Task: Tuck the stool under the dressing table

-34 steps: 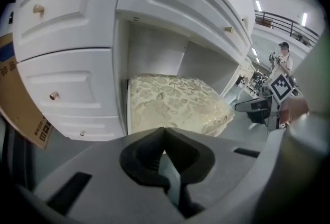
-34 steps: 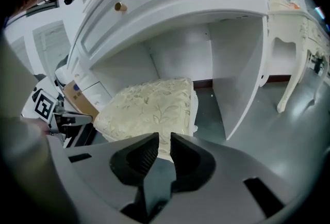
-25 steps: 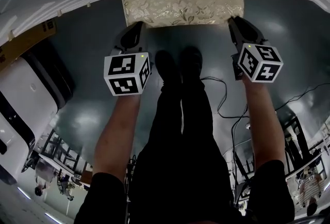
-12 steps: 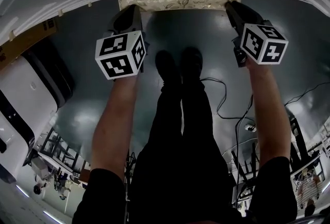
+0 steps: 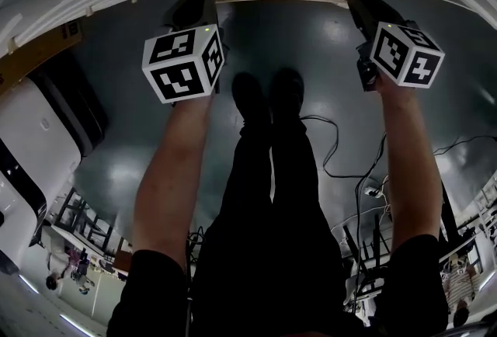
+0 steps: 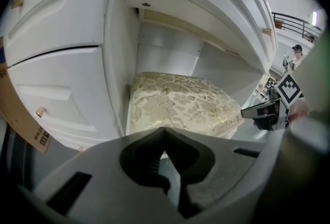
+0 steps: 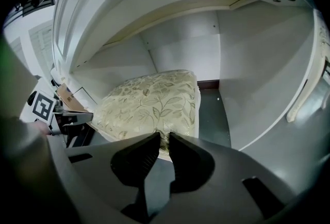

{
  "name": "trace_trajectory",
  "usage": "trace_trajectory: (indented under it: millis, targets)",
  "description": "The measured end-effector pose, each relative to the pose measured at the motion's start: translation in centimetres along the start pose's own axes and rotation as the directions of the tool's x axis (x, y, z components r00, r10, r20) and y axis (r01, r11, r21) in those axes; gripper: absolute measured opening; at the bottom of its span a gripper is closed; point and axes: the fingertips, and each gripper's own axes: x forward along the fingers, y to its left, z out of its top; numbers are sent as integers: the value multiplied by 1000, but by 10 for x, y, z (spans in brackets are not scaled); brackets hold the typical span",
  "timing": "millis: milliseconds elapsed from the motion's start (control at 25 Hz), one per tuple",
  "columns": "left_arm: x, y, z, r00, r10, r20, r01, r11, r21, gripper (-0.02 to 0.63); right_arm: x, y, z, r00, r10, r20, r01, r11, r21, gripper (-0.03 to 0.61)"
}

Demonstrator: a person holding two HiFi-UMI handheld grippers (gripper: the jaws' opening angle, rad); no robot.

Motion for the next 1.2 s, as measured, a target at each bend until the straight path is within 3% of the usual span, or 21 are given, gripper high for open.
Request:
trace_trajectory:
  millis: [440, 600, 720, 1200]
  targets:
    - [4, 3, -1, 1000, 14, -18, -15, 999, -34, 6, 5, 2, -2, 999, -2, -46, 1, 1000, -17, 71]
    - [6, 4, 4, 1000, 21, -12, -21, 999, -39, 6, 5, 1, 3, 999, -4, -42, 3, 1000, -17, 71]
    - [11, 11, 8, 999, 44, -22, -45, 998, -54, 6, 6, 8, 1, 998, 43, -40, -42, 999, 29, 71]
    - [34, 27, 34, 1000, 25, 8, -25, 998, -63, 6, 32, 2, 28, 1000, 1, 15, -2, 1000, 16, 71]
